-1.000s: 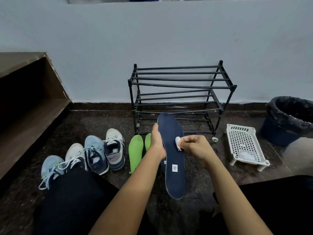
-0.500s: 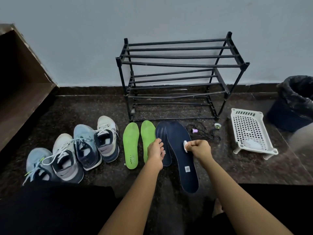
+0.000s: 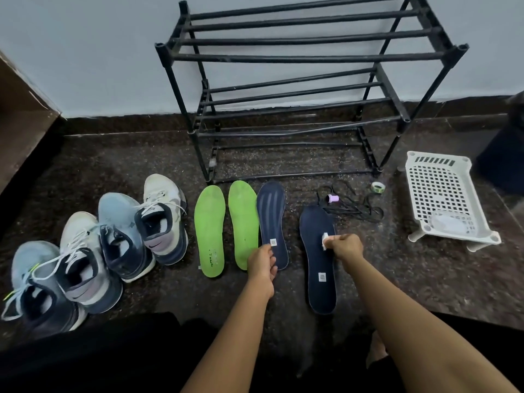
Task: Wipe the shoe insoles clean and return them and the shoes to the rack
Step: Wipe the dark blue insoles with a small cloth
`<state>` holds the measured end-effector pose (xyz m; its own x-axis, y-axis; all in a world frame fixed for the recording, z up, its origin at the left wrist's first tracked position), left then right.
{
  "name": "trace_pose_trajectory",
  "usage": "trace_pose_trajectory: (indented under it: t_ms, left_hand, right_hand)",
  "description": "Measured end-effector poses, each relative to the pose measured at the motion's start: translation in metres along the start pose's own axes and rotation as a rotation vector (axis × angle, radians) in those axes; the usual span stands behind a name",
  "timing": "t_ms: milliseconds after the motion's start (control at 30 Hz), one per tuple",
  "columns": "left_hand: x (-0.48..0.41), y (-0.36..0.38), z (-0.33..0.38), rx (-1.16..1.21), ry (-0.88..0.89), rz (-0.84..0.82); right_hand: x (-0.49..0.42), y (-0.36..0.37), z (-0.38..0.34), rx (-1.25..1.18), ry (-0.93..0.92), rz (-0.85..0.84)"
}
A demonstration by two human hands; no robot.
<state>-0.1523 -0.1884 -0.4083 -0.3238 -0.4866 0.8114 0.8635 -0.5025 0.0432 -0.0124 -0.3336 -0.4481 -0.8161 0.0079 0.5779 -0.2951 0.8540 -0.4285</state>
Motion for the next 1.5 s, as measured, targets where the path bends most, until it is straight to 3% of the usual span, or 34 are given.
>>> trace_pose_trajectory:
  t_ms: [233,367,467,567,633,833,1067,1300,1500]
  left_hand:
    - [-0.017,-0.006,-0.012,0.015,-0.048,0.06]
    - [-0.023,-0.007,-0.011,0.026,-0.043,0.08]
    - [-0.028,-0.009,-0.009,0.052,-0.034,0.102]
    - [-0.03,-0.012,-0.009,0.066,-0.035,0.12]
    - [-0.032,-0.015,-0.009,0.076,-0.037,0.13]
    - [-0.037,-0.027,-0.011,0.075,-0.056,0.16]
    - [-0.035,-0.033,-0.006,0.09,-0.038,0.138]
    - [-0.022,-0.041,0.014,0.075,-0.019,0.124]
    - [0.014,-0.037,0.031,0.076,-0.066,-0.086]
  right_hand:
    - [-0.014,0.012,0.016,0.025,0.049,0.016]
    - [-0.007,0.03,0.018,0.106,-0.273,0.208]
    - [0.005,0.059,0.011,0.141,-0.433,0.072]
    - [0.012,0.093,0.006,0.257,-0.414,-0.182]
    - [0.016,0.11,0.008,0.401,-0.374,-0.255]
    - [0.022,0.127,0.009,0.765,-0.32,-0.155]
    - [0.029,0.128,-0.002,0.604,-0.299,-0.155]
    - [0.05,0.1,-0.037,0.396,-0.446,-0.133]
    - [0.099,0.066,-0.079,0.217,-0.657,-0.119]
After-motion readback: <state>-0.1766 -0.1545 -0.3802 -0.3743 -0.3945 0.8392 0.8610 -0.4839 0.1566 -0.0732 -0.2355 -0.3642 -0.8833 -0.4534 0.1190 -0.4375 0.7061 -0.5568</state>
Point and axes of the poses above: each hand's wrist, its own x-axis away from the middle knuckle, its own y-axis out of the palm, z = x × y, the point moved 2 cm from there along -x, towards the middle knuckle, and after that the axes turned 1 degree about -x, right-handed, at the moved point
